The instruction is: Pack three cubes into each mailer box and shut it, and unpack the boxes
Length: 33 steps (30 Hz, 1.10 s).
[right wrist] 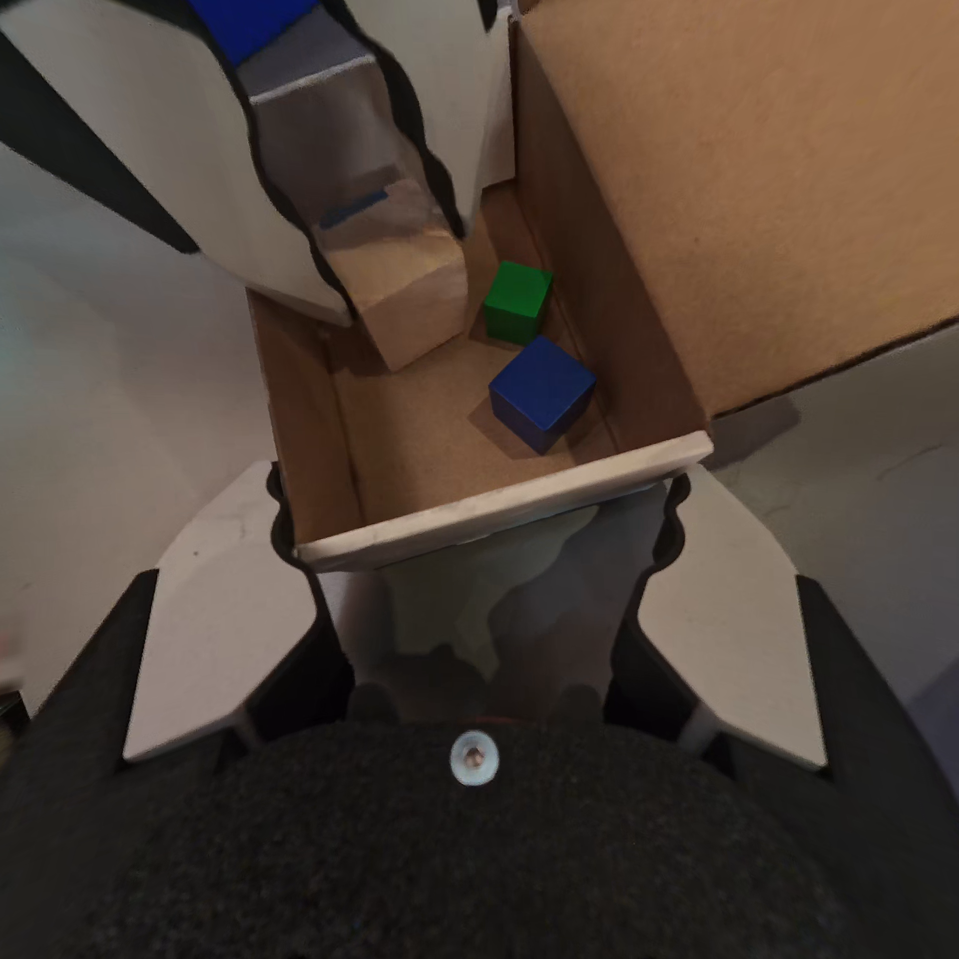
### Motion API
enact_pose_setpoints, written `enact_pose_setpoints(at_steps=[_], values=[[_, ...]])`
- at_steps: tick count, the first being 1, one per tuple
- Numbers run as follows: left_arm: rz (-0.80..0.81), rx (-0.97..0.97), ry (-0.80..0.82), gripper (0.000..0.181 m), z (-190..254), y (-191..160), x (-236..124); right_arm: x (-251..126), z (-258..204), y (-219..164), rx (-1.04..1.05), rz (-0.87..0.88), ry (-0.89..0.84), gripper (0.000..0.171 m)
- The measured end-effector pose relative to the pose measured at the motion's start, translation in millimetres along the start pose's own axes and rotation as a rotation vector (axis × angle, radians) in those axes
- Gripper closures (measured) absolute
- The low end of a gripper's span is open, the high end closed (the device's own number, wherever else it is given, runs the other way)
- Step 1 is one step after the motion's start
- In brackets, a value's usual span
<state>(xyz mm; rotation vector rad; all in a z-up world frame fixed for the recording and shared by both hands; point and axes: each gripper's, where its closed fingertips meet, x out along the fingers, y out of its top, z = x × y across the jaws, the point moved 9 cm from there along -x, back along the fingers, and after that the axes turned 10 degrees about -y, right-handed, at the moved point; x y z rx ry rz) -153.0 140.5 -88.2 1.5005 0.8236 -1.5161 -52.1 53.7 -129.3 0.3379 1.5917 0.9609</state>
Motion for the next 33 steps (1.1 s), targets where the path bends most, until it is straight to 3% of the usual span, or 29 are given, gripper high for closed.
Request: enact_pose_setpoints(at_steps=[1,3,5,9,11,14,15,18,23,26,29,33], values=[[0.053,-0.012,0.007,0.130,0,-2,-4,0,0,0,0.001,0.000,0.002,0.038],[0.210,-0.045,-0.009,0.118,0,-7,-19,0,0,0,0.002,0.000,0.004,0.038],[0.425,-0.117,0.021,0.117,-8,-14,-44,1,1,1,-0.009,0.000,0.016,0.038],[0.793,-0.476,0.200,0.119,-53,-42,-91,2,9,5,-0.121,0.025,0.072,0.037],[0.838,-0.692,0.248,0.121,-74,-59,-97,-7,14,6,-0.152,0.048,0.032,0.044],[0.872,-0.841,0.211,0.121,-85,-75,-93,-34,24,13,-0.100,0.087,-0.045,0.051],[0.873,-0.860,0.184,0.121,-85,-78,-89,-43,29,19,-0.061,0.118,-0.073,0.056],[0.887,-0.891,0.101,0.125,-82,-81,-75,-59,54,43,0.127,0.222,-0.169,0.097],[0.911,-0.929,0.058,0.135,-68,-79,-60,-39,83,77,0.256,0.201,-0.185,0.116],[0.934,-0.914,0.121,0.156,-54,-76,-61,-29,77,91,0.262,0.159,-0.205,0.145],[0.990,-0.904,0.243,0.157,-30,-73,-65,-35,64,91,0.214,0.185,-0.310,0.159],[1.083,-0.805,0.423,0.158,20,-67,-62,-57,32,71,0.122,0.304,-0.424,0.161]])
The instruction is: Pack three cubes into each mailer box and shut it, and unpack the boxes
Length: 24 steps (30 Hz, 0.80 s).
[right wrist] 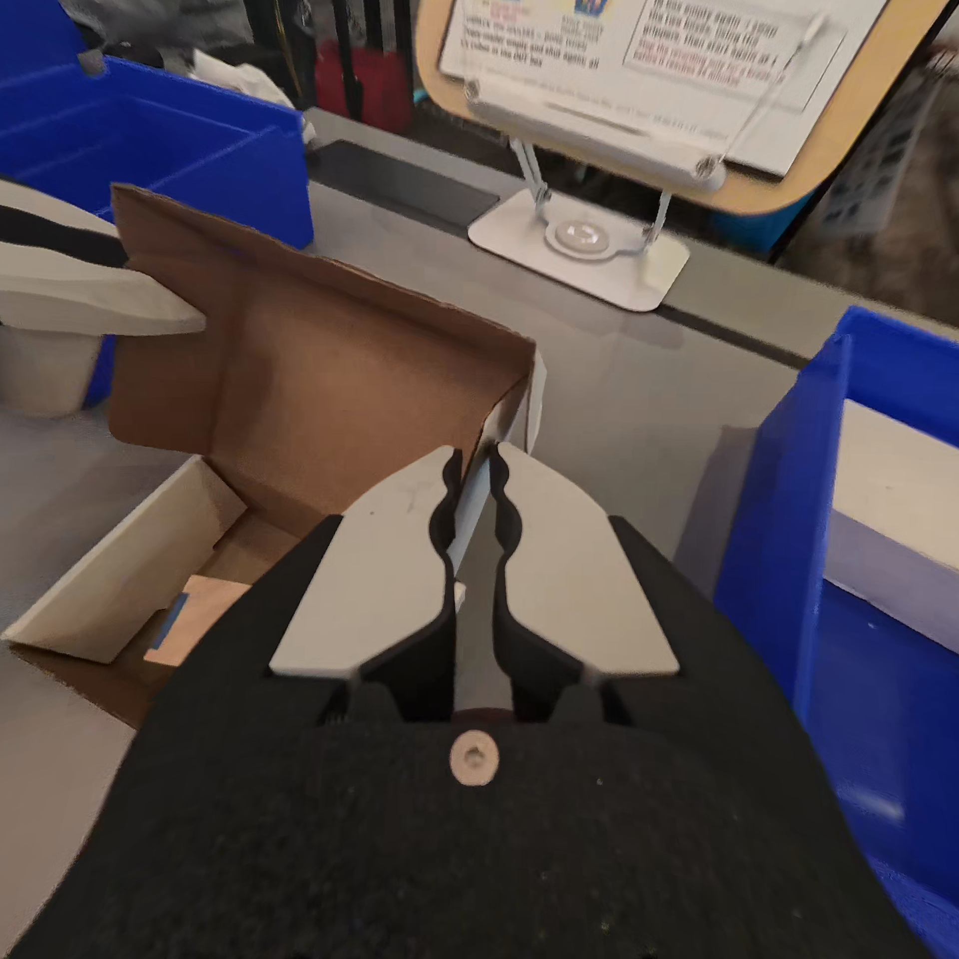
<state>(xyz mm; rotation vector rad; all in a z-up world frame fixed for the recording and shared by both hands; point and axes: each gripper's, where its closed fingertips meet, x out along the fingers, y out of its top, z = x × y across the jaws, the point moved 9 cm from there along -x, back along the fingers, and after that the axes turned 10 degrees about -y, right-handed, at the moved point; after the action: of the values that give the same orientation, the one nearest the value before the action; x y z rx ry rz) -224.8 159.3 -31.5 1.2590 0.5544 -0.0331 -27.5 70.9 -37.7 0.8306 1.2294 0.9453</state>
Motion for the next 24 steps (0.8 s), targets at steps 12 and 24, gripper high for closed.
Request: enact_pose_setpoints(at_steps=[12,24], values=[[-0.001,0.260,0.086,0.162,99,-85,-69,-105,-51,-73,-0.079,0.098,-0.025,0.163],[-0.052,0.255,0.067,0.162,95,-88,-65,-97,-56,-77,-0.062,-0.019,-0.008,0.162]])
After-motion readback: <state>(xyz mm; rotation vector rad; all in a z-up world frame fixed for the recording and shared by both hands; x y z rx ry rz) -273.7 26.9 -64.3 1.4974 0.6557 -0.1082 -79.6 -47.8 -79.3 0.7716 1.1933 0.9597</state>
